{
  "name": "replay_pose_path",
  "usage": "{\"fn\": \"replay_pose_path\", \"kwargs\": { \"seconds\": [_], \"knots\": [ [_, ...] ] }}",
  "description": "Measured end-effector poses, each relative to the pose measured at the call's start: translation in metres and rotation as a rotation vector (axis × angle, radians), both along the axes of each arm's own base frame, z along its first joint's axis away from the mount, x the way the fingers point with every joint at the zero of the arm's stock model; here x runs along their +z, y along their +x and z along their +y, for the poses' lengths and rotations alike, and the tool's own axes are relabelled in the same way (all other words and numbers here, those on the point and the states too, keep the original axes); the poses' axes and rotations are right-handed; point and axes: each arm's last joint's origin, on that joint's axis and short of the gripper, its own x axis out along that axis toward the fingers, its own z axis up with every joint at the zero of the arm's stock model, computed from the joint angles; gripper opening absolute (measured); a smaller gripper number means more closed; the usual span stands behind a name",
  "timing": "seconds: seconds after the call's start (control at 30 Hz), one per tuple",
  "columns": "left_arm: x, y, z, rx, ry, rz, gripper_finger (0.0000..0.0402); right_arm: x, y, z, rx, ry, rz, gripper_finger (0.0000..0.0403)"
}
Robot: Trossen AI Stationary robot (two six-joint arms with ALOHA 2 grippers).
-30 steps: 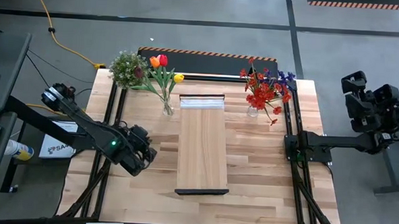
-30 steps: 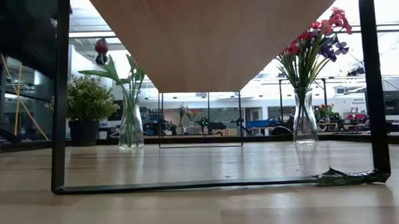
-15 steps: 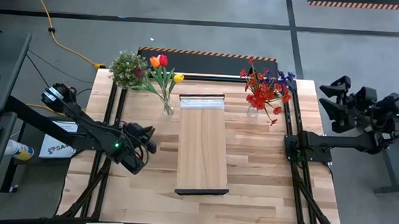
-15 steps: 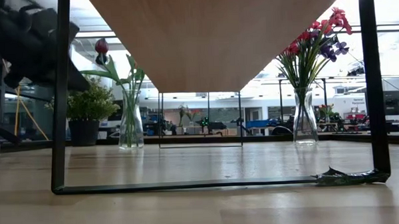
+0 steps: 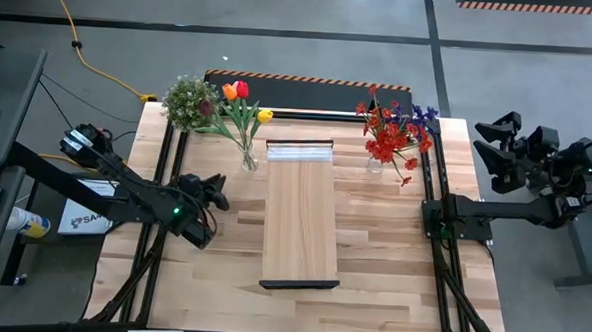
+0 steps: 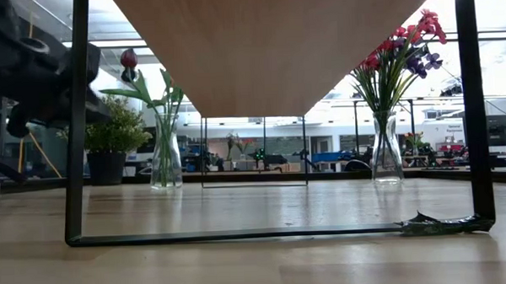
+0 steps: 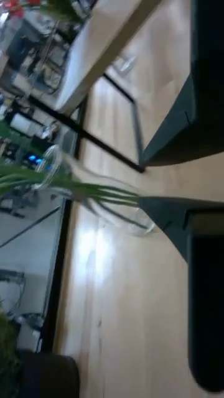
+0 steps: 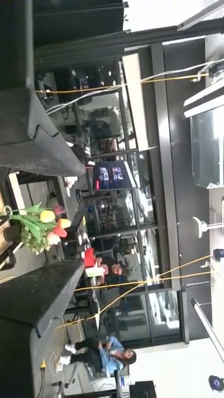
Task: Pick and place flowers into a vace then onto a shelf
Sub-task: Put the left transparent vase with flowers on the shelf
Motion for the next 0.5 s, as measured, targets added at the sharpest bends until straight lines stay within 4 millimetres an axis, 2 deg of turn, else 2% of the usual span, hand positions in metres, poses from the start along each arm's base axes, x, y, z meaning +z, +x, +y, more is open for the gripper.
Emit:
{"fn": "replay_pose_path", "kwargs": {
  "seconds": [0.33,0.5],
  "knots": [
    [-0.001,0.009,0.022,0.148,-0.009,0.026,0.0265,0.0,0.0,0.0,0.007,0.017,-0.006,0.0222],
    [-0.002,0.017,0.028,0.143,-0.016,0.13,0.0309,0.0,0.0,0.0,0.007,0.017,-0.006,0.0222]
  ]
}}
